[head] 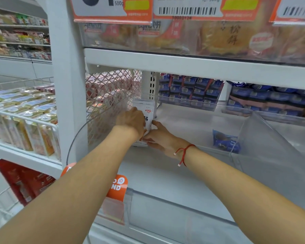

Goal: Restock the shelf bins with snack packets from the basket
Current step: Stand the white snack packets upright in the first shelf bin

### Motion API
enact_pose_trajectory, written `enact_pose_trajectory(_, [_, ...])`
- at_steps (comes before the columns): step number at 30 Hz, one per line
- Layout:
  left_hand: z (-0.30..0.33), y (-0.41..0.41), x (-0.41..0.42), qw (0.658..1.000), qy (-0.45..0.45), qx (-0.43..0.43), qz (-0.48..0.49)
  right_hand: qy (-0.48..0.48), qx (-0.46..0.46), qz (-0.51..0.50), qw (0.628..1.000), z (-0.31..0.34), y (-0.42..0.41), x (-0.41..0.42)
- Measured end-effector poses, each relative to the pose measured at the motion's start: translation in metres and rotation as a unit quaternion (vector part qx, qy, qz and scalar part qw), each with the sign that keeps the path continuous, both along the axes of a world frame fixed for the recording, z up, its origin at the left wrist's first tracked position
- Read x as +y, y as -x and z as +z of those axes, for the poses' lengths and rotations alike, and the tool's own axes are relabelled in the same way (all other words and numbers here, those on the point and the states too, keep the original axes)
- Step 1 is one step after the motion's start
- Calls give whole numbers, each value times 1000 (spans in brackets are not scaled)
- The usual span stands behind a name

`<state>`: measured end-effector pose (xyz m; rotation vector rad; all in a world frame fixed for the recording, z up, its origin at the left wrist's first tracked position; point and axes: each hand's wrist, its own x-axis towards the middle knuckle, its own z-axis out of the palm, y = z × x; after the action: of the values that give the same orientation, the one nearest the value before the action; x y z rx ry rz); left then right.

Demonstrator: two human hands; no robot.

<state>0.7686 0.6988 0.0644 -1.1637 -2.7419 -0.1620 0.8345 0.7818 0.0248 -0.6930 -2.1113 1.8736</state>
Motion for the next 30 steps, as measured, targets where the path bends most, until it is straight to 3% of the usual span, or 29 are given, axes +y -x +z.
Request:
enact_pose_trajectory(7, [15,-3,3,981,157,-114,-1,-61,-134,10,989,23,-28,4])
enact_pose_trajectory(10, [29,-22,-8,973,183,-143,-11,-107,-149,7,983,40,-53,-8])
enact_pose_trajectory(13, [42,-56,-26,978,137,-156,-24,-174,-116,-27,978,49,-85,-23])
enact_pose_trajectory(17, [64,-116,-67,992,-19,-119,-36,-278,-29,-103,954,63,-146,-49])
enact_pose_trajectory(21, [75,-181,-108,987,-91,-125,-48,-299,13,-130,945,78,-218,-80])
enact_pose_trajectory(26, [40,-251,-142,978,-62,-181,-80,-279,-74,-66,955,54,-309,-115])
enact_pose_trajectory(30, [-13,-293,-157,970,-7,-224,-97,-279,-202,23,939,13,-366,-138])
